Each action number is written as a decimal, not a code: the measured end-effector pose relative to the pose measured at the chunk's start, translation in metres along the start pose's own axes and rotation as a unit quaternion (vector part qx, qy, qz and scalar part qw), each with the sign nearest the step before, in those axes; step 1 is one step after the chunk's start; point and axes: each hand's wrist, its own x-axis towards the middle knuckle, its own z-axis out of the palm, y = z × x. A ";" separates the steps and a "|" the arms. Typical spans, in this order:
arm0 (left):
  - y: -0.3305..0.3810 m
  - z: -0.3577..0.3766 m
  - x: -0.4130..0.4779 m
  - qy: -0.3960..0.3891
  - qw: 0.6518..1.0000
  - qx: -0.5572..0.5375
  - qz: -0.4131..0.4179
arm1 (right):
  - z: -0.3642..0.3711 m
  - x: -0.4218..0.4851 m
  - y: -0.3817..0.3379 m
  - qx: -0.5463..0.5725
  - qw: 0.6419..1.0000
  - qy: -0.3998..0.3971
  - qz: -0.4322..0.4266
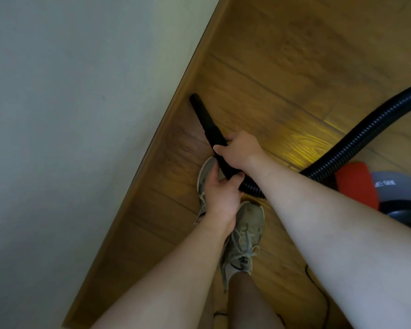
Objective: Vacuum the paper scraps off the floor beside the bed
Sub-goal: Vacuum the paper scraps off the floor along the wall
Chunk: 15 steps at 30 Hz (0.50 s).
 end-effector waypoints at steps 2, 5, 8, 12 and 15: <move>-0.006 -0.002 -0.004 0.006 1.000 -0.014 0.000 | 0.004 -0.004 0.002 0.000 1.000 -0.003 -0.004; -0.017 -0.006 -0.011 0.018 1.000 -0.007 0.007 | 0.009 -0.011 0.007 0.008 1.000 -0.012 0.002; -0.026 -0.010 -0.017 0.021 0.999 0.018 0.017 | 0.013 -0.021 0.015 0.045 0.999 -0.019 0.005; -0.034 -0.015 -0.022 0.019 0.998 0.053 0.021 | 0.018 -0.034 0.021 0.083 0.997 -0.006 -0.008; -0.041 -0.020 -0.020 0.020 0.997 0.064 0.027 | 0.021 -0.043 0.024 0.100 0.995 0.013 -0.016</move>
